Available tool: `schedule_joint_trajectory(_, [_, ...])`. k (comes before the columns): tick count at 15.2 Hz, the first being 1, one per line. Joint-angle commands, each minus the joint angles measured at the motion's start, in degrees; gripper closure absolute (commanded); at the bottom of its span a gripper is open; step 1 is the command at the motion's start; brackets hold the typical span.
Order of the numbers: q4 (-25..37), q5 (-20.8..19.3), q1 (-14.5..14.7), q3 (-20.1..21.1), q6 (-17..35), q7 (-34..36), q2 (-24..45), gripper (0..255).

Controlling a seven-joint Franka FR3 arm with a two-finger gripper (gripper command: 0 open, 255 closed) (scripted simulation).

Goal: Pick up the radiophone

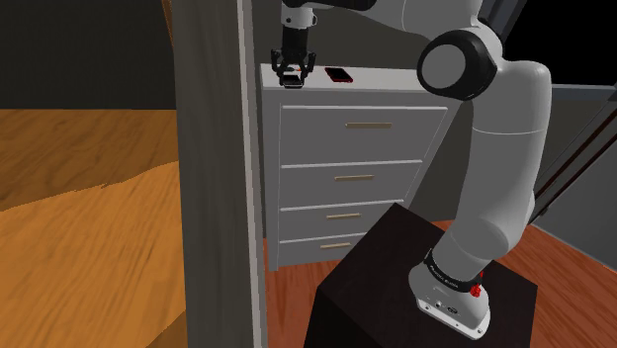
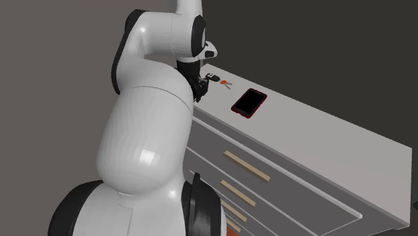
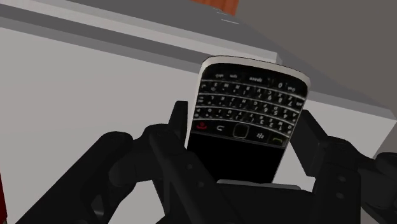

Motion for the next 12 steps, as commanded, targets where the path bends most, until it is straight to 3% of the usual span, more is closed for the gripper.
schedule_joint_trajectory(1, [-0.10,-0.01,0.00,0.00,-0.05,-0.01,0.07,255])
schedule_joint_trajectory(4, [1.05,-0.02,-0.01,-0.01,-1.06,-0.01,0.19,255])
schedule_joint_trajectory(12, [13.83,-0.14,0.13,0.02,-9.76,0.29,4.28,255])
